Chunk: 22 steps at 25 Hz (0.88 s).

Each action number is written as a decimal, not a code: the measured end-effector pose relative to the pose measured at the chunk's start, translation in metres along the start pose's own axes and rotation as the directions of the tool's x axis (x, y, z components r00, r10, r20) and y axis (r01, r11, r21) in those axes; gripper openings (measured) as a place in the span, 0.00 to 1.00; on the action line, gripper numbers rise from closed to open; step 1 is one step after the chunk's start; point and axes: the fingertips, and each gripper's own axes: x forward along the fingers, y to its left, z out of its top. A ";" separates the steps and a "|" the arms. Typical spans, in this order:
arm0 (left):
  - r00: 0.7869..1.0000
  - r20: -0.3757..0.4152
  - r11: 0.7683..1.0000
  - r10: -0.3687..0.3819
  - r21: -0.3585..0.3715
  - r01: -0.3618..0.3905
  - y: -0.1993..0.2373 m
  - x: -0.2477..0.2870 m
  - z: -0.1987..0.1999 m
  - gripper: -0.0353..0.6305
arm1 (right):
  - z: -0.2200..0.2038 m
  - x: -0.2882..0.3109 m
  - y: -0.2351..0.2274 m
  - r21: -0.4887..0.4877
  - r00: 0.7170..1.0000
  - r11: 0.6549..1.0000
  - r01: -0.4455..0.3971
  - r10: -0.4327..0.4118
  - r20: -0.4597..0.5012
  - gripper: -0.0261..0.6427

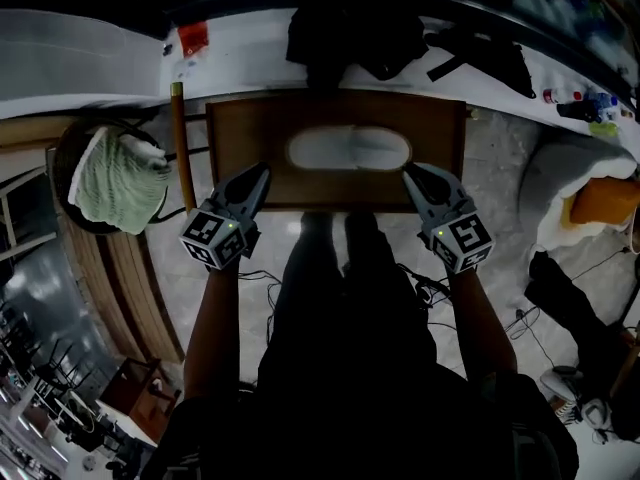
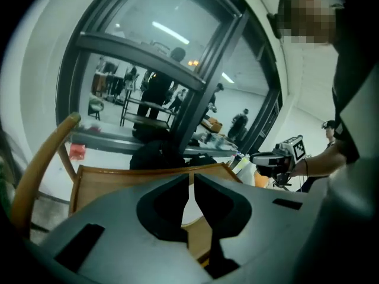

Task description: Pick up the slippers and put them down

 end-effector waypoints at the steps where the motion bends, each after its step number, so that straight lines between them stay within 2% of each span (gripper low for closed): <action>1: 1.000 -0.026 0.999 -0.015 -0.032 0.014 0.008 0.006 -0.009 0.07 | -0.005 0.005 0.001 0.010 1.000 1.000 0.000 0.000 -0.012 0.09; 3: 0.996 -0.071 0.992 -0.062 -0.112 0.053 0.020 0.018 -0.024 0.09 | -0.014 0.013 0.005 0.019 1.000 1.000 -0.005 0.006 -0.029 0.09; 4: 0.992 -0.090 0.985 -0.092 -0.154 0.077 0.025 0.023 -0.030 0.17 | -0.018 0.017 0.007 0.021 0.999 1.000 -0.005 0.006 -0.034 0.09; 5: 0.987 -0.109 0.977 -0.120 -0.192 0.097 0.029 0.028 -0.035 0.20 | -0.022 0.020 0.010 0.027 0.999 1.000 0.000 0.001 -0.038 0.09; 7: 0.976 -0.153 0.965 -0.153 -0.235 0.114 0.037 0.034 -0.047 0.20 | -0.030 0.023 0.017 0.051 0.999 0.999 0.014 -0.012 -0.041 0.09; 14: 0.938 -0.264 0.939 -0.225 -0.318 0.135 0.050 0.066 -0.082 0.33 | -0.058 0.032 0.019 0.029 0.998 0.998 0.050 -0.049 -0.036 0.09; 18: 0.911 -0.338 0.938 -0.234 -0.324 0.121 0.047 0.079 -0.103 0.34 | -0.074 0.028 0.021 0.051 0.997 0.997 0.058 -0.055 -0.053 0.09; 22: 0.906 -0.357 0.933 -0.228 -0.347 0.098 0.048 0.086 -0.113 0.34 | -0.083 0.027 0.023 0.065 0.996 0.996 0.059 -0.055 -0.063 0.09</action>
